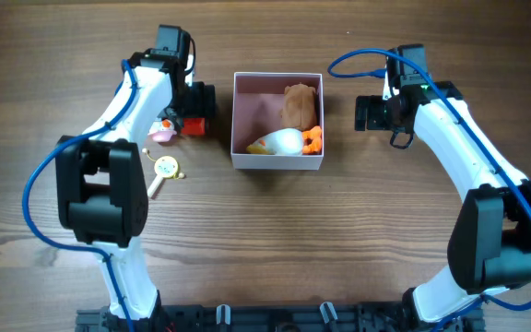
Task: Pack container
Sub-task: 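Reach the left gripper forward and grasp the red toy truck, then lift the red truck with the left gripper and move it over the box, then lower the truck into the box's left side and open the left gripper, then withdraw the left gripper up and back toward the left side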
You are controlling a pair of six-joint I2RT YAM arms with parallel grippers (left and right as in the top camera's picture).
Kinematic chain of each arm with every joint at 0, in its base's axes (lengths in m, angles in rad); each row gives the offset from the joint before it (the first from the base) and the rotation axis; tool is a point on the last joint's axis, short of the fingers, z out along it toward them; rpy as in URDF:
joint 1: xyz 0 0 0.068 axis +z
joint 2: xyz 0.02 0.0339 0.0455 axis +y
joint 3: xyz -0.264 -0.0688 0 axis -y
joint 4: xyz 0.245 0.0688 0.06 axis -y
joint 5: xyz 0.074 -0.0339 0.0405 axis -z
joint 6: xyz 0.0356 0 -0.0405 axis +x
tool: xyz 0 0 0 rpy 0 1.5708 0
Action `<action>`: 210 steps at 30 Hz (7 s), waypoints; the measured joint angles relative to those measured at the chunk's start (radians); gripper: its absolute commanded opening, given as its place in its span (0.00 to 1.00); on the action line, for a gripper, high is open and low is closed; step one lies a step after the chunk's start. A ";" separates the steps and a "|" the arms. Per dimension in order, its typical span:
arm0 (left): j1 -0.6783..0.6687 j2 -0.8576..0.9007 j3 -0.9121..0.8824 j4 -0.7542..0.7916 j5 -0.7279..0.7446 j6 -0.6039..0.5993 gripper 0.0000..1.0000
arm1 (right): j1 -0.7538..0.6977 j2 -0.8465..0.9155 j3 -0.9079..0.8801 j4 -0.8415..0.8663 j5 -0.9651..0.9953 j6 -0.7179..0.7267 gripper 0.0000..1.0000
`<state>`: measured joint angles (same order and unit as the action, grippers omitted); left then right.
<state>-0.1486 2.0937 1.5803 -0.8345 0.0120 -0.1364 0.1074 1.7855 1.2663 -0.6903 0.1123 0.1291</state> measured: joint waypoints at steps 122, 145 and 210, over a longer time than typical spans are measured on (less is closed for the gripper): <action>-0.348 -0.057 -0.005 0.159 -0.174 -0.132 0.47 | 0.000 0.000 0.000 0.000 0.000 0.000 0.99; -0.348 -0.057 -0.005 0.166 -0.181 -0.136 0.53 | 0.000 0.000 0.000 0.000 0.000 0.000 0.99; -0.435 -0.057 -0.006 0.009 -0.280 -0.217 0.04 | 0.000 0.000 0.000 0.000 0.000 0.000 1.00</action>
<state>-0.5835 2.0365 1.5745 -0.8257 -0.2684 -0.3538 0.1074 1.7855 1.2663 -0.6903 0.1123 0.1291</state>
